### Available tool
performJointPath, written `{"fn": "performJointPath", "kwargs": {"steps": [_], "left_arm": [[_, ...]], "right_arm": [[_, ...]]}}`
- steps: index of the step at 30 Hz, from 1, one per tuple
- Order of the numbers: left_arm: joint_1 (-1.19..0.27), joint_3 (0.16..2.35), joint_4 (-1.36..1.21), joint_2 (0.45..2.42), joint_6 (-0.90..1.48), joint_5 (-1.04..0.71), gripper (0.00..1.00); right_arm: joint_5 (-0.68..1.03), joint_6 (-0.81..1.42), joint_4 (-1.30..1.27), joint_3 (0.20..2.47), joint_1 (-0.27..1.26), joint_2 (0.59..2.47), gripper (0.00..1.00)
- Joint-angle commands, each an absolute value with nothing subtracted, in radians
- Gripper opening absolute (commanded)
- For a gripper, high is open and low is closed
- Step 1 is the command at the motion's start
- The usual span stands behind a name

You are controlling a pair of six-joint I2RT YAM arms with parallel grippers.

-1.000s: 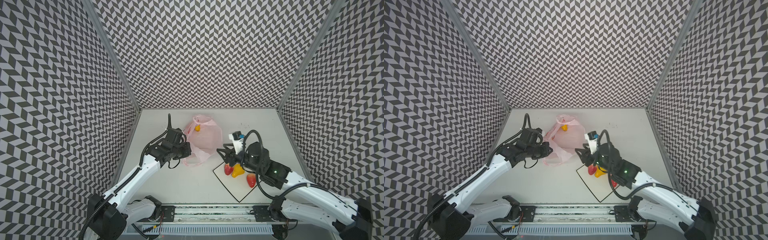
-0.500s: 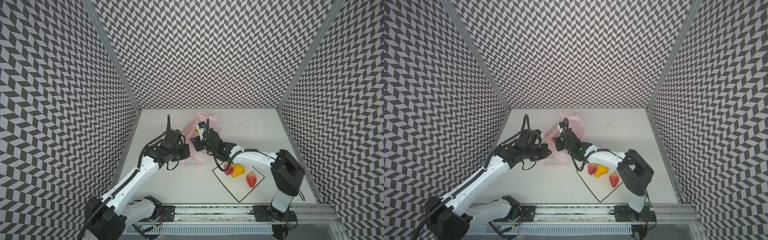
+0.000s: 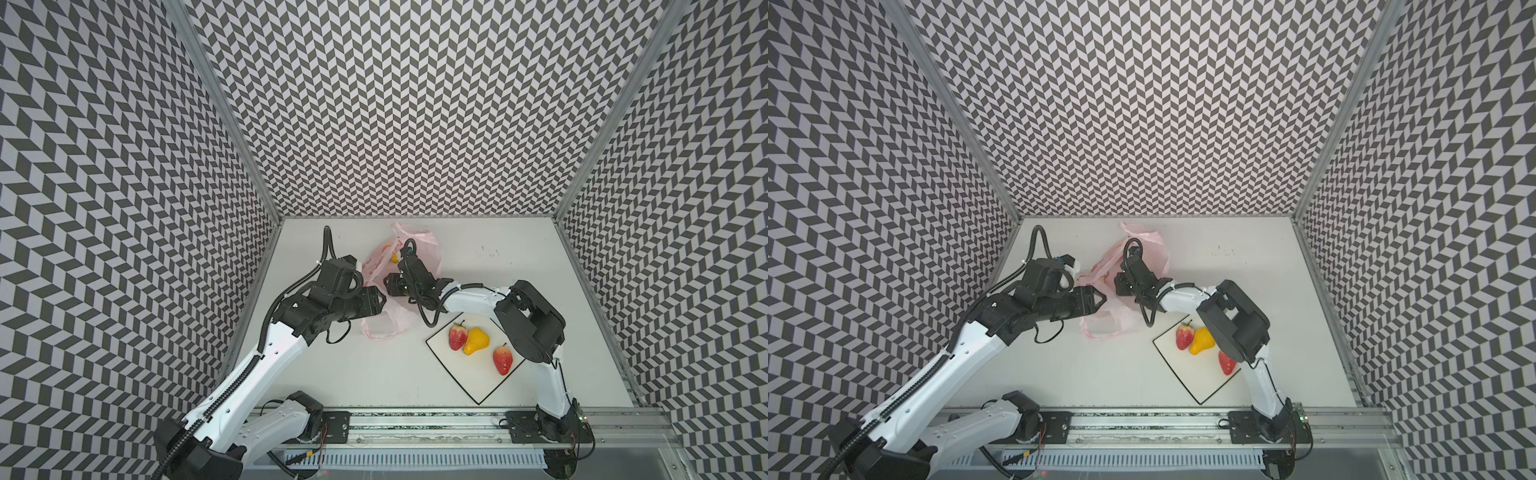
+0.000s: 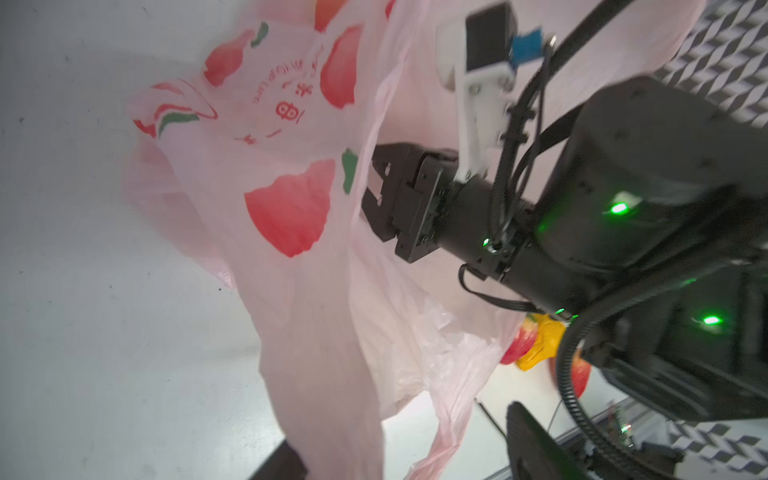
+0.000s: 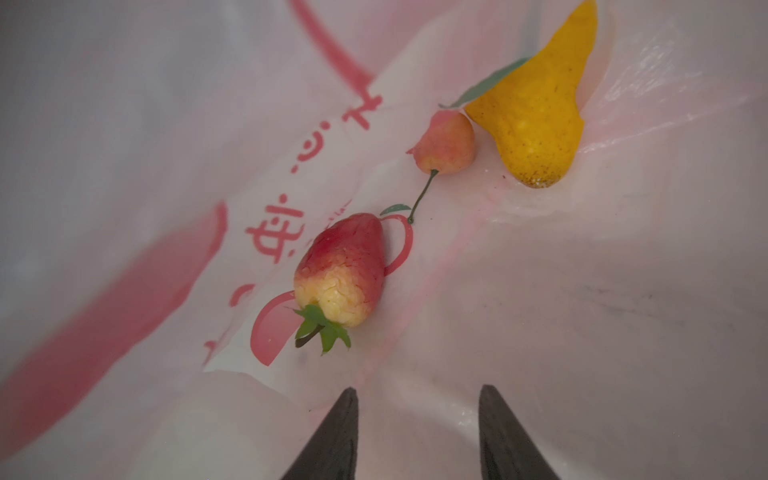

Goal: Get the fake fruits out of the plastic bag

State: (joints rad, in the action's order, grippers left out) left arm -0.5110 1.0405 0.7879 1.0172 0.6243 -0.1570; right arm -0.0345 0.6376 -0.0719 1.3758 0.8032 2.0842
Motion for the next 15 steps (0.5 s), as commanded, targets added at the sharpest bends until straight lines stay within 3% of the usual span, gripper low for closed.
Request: {"fn": "performJointPath", "kwargs": {"steps": [1,8,11,15], "left_arm": [[-0.516,1.122,0.784,0.946,0.608,-0.063,0.74],[-0.415,1.157,0.786,0.901,0.748,0.108,0.76],[-0.281,1.079,0.753,0.908,0.855,0.047,0.75],[-0.067,0.841,0.581,0.896,1.009,-0.198,0.68]], "right_arm": [[0.011,0.659,-0.091,1.407,0.805,2.089,0.5],[0.065,0.648,-0.082,1.399,0.795,2.055,0.57],[0.08,0.644,-0.083,1.387,0.789,2.035,0.59],[0.095,0.651,-0.087,1.362,0.78,2.018,0.59]]}}
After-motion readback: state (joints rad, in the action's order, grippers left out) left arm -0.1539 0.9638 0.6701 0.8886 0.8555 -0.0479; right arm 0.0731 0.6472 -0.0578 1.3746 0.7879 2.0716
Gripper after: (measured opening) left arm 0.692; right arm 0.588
